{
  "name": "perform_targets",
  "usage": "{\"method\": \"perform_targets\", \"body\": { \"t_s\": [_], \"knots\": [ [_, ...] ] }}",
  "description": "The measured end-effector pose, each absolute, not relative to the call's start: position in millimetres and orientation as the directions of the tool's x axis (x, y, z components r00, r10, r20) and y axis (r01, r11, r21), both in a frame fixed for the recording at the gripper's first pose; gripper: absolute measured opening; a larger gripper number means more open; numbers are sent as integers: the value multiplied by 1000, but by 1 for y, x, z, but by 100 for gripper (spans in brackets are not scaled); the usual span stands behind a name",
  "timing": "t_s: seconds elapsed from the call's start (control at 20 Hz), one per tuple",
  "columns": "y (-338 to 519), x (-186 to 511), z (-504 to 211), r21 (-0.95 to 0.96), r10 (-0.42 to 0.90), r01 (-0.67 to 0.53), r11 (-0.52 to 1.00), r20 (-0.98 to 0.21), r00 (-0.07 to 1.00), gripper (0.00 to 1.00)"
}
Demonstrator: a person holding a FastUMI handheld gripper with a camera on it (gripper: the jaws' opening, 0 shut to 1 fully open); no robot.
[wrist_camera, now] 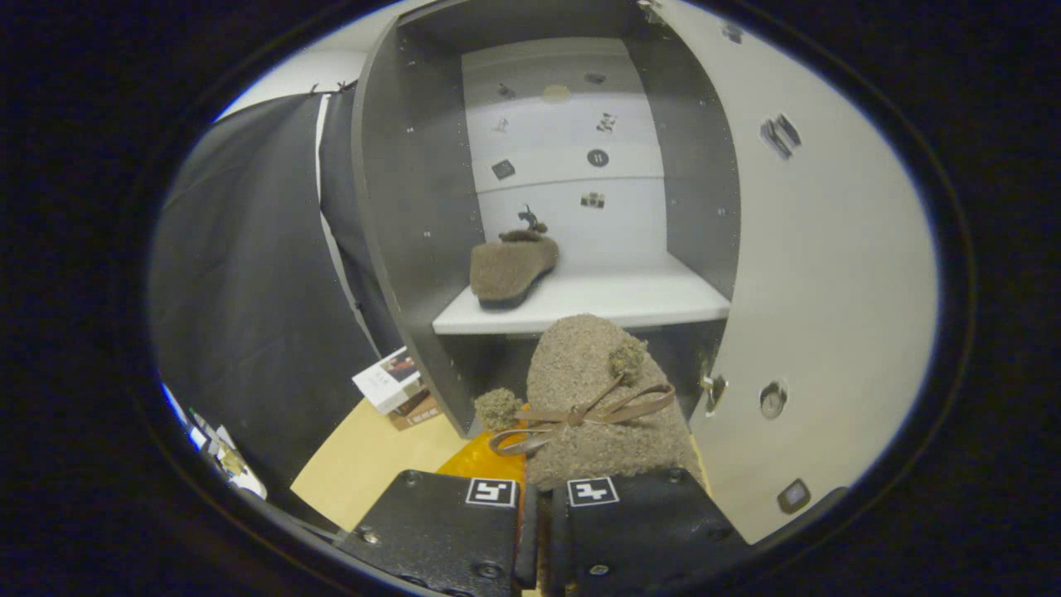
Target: Open the shoe cabinet door, grab the shoes and put them into the shoe cabinet, then close the shoe cabinet door.
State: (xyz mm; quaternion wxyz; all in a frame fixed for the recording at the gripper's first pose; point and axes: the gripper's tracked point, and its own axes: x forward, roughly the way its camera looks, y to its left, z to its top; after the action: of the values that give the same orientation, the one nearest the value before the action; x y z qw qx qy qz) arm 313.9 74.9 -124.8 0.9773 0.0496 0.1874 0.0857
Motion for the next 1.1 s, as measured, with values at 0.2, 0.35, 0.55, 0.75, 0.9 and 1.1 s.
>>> {"method": "perform_targets", "body": {
  "t_s": [0.2,0.35,0.55,0.75,0.9,1.1],
  "knots": [
    [76,348,-94,131,189,-155,979,-311,932,10],
    [73,380,-73,127,169,-138,982,-277,946,10],
    [79,426,-52,119,163,-137,983,-247,955,10],
    [79,477,-25,125,142,-118,985,-206,968,10],
    [82,513,-14,128,127,-103,986,-197,972,10],
    [79,554,-18,129,95,-68,989,-210,973,10]
  ]
}}
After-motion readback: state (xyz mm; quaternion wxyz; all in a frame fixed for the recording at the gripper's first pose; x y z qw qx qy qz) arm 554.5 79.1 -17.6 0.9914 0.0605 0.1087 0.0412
